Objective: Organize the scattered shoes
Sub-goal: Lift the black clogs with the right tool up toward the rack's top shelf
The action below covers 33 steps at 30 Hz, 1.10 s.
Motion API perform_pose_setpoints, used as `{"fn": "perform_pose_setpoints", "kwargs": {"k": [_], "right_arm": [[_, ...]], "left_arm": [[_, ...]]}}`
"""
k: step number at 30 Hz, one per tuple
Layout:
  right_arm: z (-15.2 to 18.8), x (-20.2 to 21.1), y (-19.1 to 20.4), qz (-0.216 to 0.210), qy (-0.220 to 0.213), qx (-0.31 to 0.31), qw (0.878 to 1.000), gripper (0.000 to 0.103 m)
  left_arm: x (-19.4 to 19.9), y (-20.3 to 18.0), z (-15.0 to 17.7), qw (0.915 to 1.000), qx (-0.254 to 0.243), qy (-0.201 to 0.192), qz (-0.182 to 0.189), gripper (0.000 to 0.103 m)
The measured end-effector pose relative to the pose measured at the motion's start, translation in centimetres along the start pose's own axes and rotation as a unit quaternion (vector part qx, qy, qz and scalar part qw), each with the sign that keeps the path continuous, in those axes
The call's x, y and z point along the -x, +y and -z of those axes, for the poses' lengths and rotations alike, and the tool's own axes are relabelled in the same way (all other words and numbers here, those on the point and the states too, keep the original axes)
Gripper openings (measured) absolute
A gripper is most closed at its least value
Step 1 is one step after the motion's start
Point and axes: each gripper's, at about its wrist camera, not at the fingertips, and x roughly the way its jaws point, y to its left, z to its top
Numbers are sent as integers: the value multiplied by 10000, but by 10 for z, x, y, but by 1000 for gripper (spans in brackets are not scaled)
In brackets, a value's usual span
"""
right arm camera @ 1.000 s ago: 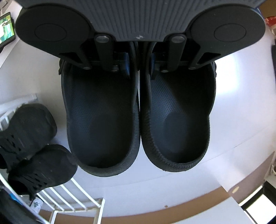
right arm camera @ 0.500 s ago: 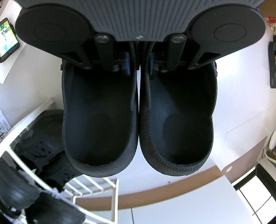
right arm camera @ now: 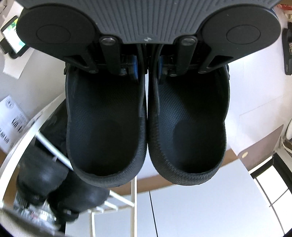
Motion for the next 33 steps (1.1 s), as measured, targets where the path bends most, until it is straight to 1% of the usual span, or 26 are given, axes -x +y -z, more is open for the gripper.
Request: {"fn": "perform_pose_setpoints", "kwargs": {"k": [4, 7, 9, 12, 14, 16, 18, 19, 22, 26, 28, 30, 31, 33], "right_arm": [[-15, 19, 0, -28, -191, -24, 9998, 22], [-29, 53, 6, -47, -420, -104, 9991, 22], [-39, 61, 8, -37, -495, -128, 9987, 22], [-57, 95, 13, 3, -663, -172, 9977, 22], [-74, 117, 14, 52, -808, -199, 9965, 22], [-100, 151, 16, 165, -1037, -207, 9943, 22], [-114, 168, 17, 234, -1161, -221, 9927, 22], [-128, 184, 18, 297, -1275, -253, 9911, 22], [-156, 211, 14, 412, -1478, -435, 9872, 22], [-187, 238, 6, 508, -1645, -584, 9833, 21], [-197, 252, 3, 544, -1691, -656, 9819, 21], [-213, 257, -6, 595, -1737, -752, 9801, 21], [-224, 268, -10, 638, -1788, -827, 9783, 21], [-234, 283, -16, 668, -1848, -886, 9765, 21]], "left_arm": [[2, -4, 0, 10000, 8, -31, 76, 87], [7, -7, -2, 9998, 75, -91, 173, 87], [12, -11, -2, 9995, 88, -151, 276, 87], [17, -19, -1, 9989, 42, -231, 399, 87], [20, -22, -1, 9985, 75, -260, 479, 87], [23, -24, -1, 9978, 159, -288, 569, 87], [24, -26, -2, 9972, 223, -316, 641, 87], [25, -26, -2, 9970, 240, -322, 667, 87], [23, -28, -2, 9965, 293, -298, 719, 87], [20, -25, -4, 9960, 371, -284, 764, 87], [19, -23, -5, 9955, 449, -276, 790, 87], [18, -21, -6, 9948, 524, -269, 831, 87], [17, -20, -7, 9943, 569, -266, 861, 87], [14, -20, -9, 9936, 631, -252, 901, 87]]}}
